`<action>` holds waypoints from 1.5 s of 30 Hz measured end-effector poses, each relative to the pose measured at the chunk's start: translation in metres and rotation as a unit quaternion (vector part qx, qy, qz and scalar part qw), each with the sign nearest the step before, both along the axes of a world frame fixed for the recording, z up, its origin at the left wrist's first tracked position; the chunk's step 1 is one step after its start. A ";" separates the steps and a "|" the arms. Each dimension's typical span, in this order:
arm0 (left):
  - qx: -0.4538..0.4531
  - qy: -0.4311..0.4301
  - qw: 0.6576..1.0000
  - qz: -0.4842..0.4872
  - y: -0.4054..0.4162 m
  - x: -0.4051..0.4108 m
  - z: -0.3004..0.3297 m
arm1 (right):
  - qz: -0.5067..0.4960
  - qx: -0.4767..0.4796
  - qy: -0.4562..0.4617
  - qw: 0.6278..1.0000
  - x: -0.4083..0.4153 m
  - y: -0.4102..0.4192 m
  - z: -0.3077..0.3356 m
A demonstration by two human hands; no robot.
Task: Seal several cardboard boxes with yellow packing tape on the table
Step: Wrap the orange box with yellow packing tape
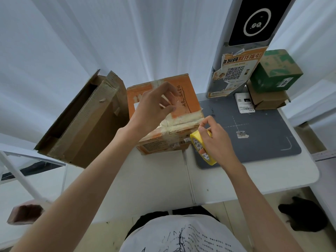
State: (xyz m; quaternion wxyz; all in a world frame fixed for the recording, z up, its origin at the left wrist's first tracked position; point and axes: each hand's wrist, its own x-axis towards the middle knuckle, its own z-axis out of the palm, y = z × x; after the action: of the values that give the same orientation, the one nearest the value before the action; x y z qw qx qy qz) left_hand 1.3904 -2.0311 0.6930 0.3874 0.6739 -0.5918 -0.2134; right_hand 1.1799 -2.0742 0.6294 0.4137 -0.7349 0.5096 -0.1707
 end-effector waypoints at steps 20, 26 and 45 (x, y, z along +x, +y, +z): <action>0.225 0.239 0.945 0.007 -0.017 -0.015 -0.044 | 0.021 0.186 -0.324 0.927 -0.037 0.027 -0.030; 0.278 0.187 0.942 -0.023 -0.042 -0.041 -0.056 | -0.015 0.176 -0.344 0.922 -0.057 0.019 -0.032; 0.057 -0.078 0.980 0.172 -0.007 -0.001 -0.089 | -0.325 0.039 -0.044 0.944 -0.065 -0.044 -0.164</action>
State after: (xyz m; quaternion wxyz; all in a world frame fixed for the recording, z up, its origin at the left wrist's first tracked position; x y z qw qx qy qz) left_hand 1.3898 -2.0383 0.6039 0.3318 0.8014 -0.4822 -0.1234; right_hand 1.1152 -2.1185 0.4655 0.3861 -0.5047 0.7081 -0.3078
